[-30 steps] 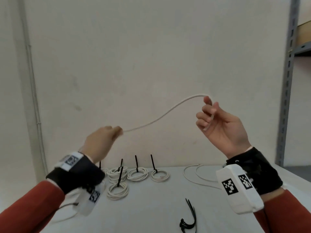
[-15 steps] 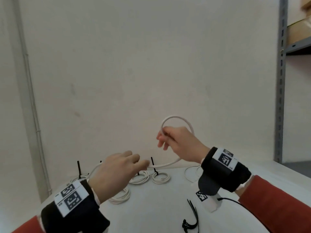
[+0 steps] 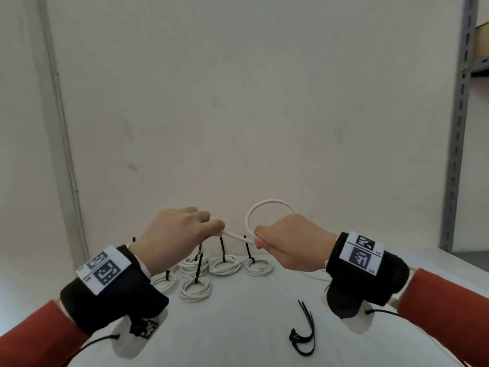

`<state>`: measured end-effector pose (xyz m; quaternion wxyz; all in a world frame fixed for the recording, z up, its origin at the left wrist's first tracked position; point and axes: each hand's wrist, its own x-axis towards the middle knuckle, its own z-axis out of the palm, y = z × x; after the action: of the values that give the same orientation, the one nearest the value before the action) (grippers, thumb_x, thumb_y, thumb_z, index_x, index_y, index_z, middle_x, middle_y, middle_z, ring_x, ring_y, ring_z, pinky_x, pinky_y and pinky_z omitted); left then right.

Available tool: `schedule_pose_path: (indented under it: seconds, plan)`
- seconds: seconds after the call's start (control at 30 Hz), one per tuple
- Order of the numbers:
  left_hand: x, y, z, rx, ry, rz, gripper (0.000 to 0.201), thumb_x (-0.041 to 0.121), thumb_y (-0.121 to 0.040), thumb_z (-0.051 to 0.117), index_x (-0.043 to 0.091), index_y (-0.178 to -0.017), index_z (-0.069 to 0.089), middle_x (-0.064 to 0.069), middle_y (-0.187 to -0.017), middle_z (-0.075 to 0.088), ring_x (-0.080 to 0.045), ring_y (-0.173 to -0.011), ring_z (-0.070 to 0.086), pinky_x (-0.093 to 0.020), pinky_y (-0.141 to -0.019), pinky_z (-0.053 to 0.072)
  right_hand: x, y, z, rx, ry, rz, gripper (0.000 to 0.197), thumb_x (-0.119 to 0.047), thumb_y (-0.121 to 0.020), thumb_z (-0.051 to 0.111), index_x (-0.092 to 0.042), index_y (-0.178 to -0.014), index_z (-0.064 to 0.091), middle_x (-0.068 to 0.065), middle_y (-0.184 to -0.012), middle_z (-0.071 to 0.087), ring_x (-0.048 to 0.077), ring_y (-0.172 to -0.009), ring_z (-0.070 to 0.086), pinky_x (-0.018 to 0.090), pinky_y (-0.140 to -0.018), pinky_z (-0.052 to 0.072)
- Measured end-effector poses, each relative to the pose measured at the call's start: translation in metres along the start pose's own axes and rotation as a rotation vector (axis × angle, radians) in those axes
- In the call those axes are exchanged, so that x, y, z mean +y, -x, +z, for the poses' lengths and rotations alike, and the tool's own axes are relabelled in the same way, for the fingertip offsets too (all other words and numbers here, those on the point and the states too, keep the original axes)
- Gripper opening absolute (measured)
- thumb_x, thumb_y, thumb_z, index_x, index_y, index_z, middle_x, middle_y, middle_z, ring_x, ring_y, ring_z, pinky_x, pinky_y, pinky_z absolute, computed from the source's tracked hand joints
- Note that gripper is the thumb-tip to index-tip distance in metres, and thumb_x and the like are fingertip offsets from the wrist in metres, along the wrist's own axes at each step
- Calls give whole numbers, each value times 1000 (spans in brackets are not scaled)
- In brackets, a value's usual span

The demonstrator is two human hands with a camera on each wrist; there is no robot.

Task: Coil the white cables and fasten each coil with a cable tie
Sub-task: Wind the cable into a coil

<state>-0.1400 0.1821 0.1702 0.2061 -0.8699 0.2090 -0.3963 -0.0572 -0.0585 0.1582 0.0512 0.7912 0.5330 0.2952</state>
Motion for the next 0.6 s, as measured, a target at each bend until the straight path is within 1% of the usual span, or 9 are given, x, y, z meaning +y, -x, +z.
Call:
schedule_pose_path:
  seconds: [0.07,0.13,0.2,0.27,0.33,0.37,0.43,0.53,0.6]
  plan:
    - [-3,-2,-7,24,53,-30,28,43,-92,37,29,-94,61,7,-64,54,-19,-54,55,-24,-35,29,-2,2,-2,27,-125,1,53,-62,-87,13,-21,-79,46,-6,-57,42,14,-52,39,32,-56,27]
    - [-7,-4,-12,71,103,-52,34,47,-95,29,30,-99,58,7,-70,58,-20,-58,59,-26,-35,35,-7,2,-4,85,-397,27,45,-59,-89,25,-22,-69,42,-8,-52,38,9,-48,34,28,-54,25]
    - [-11,-4,-12,133,181,-70,37,50,-98,23,31,-104,54,9,-79,63,-20,-64,62,-29,-40,43,-13,-1,-8,187,-897,136,44,-50,-93,34,-19,-64,45,-11,-50,36,7,-46,28,23,-49,26]
    - [-12,-3,-8,213,338,-114,40,53,-99,18,30,-107,50,16,-82,61,-16,-66,59,-28,-52,47,-15,-3,-16,277,-1389,273,43,-43,-92,37,-16,-60,50,-13,-47,31,6,-43,23,19,-43,21]
    - [-13,-3,-3,307,516,-174,41,54,-98,19,27,-106,49,26,-77,53,-8,-67,52,-16,-61,42,-12,-2,-26,350,-1701,317,40,-38,-89,41,-14,-60,55,-11,-44,25,7,-39,17,19,-43,13]
    - [-15,-2,-1,345,548,-206,40,54,-98,20,27,-105,49,28,-76,53,-5,-69,51,-10,-62,37,-10,-1,-30,373,-1810,299,38,-37,-88,44,-14,-61,58,-11,-43,21,6,-38,14,20,-44,11]
    - [-18,0,4,395,545,-255,32,48,-99,25,27,-106,49,31,-84,54,-4,-70,50,-5,-65,36,-6,2,-37,397,-1972,252,38,-35,-88,41,-15,-62,60,-9,-45,12,10,-37,9,24,-44,12]
    - [-20,2,13,428,549,-294,24,35,-97,29,29,-110,49,17,-75,54,-15,-68,50,-14,-64,39,3,9,-44,401,-2166,151,38,-29,-90,35,-14,-66,61,-6,-48,10,14,-39,8,25,-42,18]
    - [-21,2,22,422,560,-313,27,35,-96,29,31,-114,49,5,-78,59,-15,-70,51,-20,-64,40,10,12,-47,426,-2328,-38,30,-25,-93,41,-11,-75,61,-6,-48,16,14,-39,14,25,-44,24]
